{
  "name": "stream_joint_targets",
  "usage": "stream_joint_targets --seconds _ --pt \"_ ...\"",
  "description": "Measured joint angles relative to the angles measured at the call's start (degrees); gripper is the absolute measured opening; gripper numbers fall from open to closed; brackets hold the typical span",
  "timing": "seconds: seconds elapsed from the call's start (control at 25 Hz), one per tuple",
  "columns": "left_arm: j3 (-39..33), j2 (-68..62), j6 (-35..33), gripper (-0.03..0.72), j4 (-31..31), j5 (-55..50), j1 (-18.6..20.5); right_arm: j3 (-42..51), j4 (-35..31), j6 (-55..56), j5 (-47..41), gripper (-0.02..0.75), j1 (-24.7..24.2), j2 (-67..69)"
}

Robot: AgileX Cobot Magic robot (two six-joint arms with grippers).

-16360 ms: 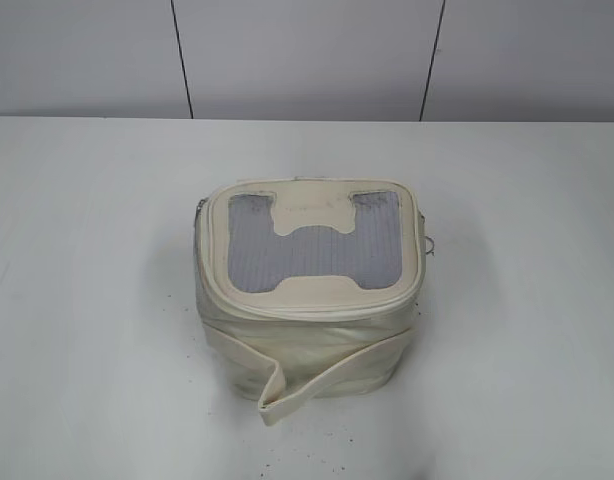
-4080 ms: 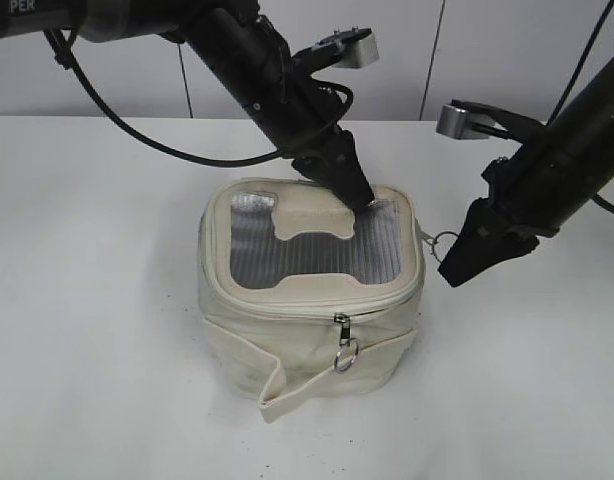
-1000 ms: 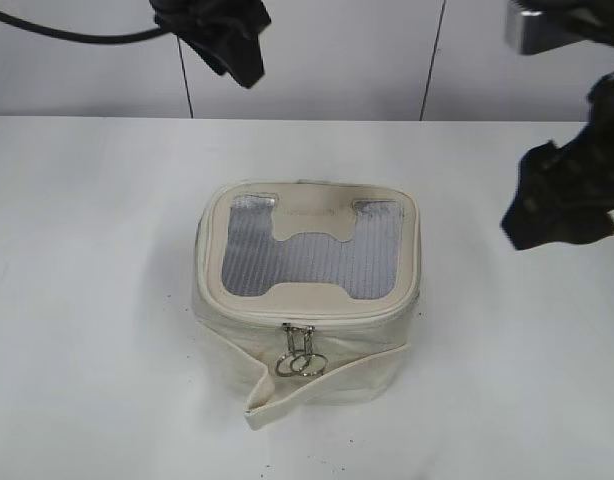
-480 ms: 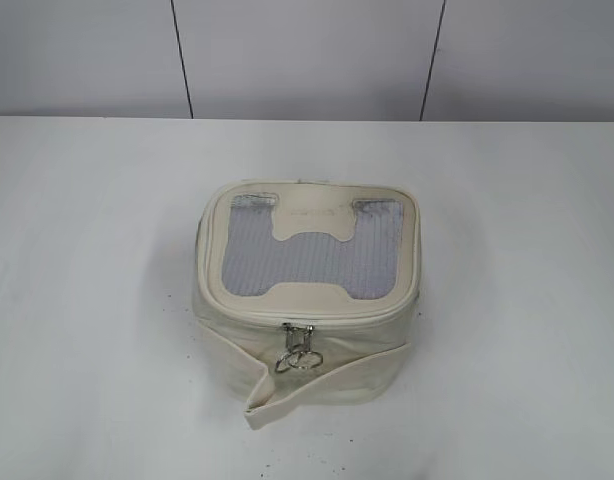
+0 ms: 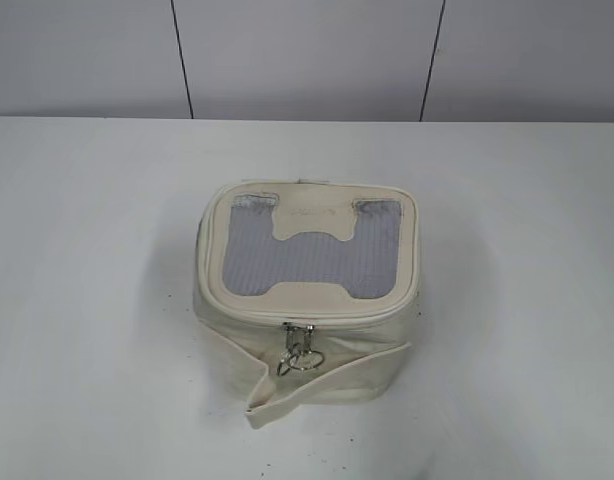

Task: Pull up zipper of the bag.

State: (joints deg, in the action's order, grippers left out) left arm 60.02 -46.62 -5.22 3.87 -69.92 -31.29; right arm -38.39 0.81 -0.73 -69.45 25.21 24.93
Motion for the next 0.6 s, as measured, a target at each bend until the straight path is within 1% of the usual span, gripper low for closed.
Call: stream_joint_targets --seconds 0.2,0.32,0.44,0.6 --pt "-15.0 19.2 0.0 0.317 0.1 1.2 0.0 6.7 -2.6 -2.5 0.5 0.575 0.0 -13.5" --pt "-21.3 29.9 0.0 0.317 0.1 1.4 0.0 7.5 -4.0 -3.3 1.6 0.575 0.0 -19.6" --pt "-26.3 38.7 0.0 0.317 0.0 3.7 0.0 7.9 -4.3 -3.8 3.7 0.575 0.0 -23.0" --pt "-28.5 45.2 0.0 0.317 0.1 8.3 0.0 9.4 -4.4 -4.2 7.7 0.575 0.0 -23.5"
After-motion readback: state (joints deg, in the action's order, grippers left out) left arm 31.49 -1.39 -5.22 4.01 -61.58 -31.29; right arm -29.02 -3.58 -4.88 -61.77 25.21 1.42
